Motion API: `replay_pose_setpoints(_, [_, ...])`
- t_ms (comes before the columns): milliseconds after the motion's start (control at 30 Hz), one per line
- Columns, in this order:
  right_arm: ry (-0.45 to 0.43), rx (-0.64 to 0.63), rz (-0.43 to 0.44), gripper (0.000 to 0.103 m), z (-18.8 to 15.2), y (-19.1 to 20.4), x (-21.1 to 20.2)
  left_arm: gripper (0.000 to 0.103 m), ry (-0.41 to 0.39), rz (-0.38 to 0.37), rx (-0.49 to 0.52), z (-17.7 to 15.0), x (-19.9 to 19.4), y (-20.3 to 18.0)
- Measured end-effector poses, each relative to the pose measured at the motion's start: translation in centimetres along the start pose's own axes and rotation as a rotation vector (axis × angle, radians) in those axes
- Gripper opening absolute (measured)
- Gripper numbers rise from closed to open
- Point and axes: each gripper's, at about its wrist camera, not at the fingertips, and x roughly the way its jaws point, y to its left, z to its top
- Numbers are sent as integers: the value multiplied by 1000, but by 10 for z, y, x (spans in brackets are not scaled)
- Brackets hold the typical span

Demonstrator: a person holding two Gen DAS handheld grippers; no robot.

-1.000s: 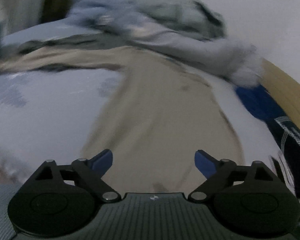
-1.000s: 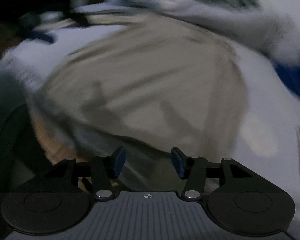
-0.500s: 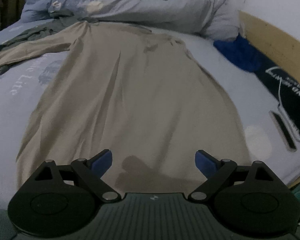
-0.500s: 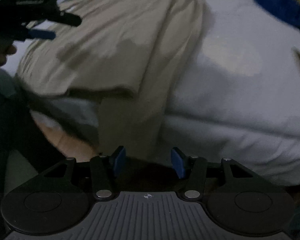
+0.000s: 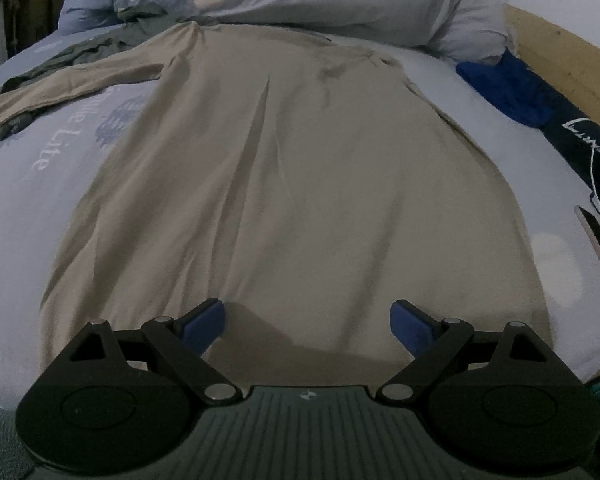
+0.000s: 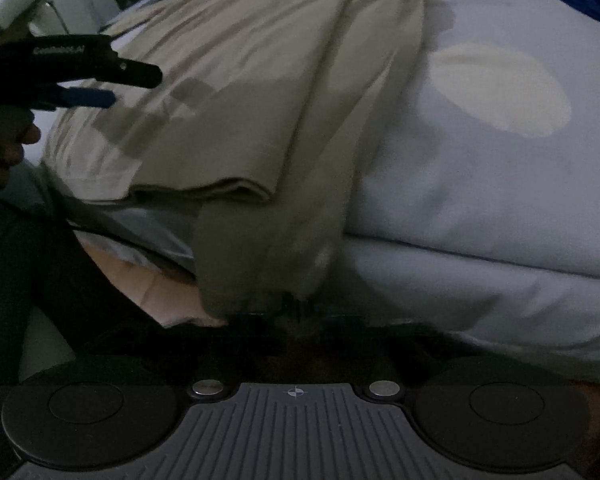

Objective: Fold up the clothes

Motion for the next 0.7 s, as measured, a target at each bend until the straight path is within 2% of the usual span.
replay_pose_setpoints(67, [1,-3,1,2,2,0,-1,94,4,0,6,-1,-1,-1])
replay_pose_setpoints(233, [-48,17,-34,2,8,-17,-46,98,10,-6,14,-2,1,0])
replay_pose_setpoints(533, [-139,39,-231,1,48,-79,-140,100,28,0,8,1,5,-1])
replay_pose_setpoints(700, [-163,54,-312,1,51,-97,-182,100,44,-6,-21,4,4,2])
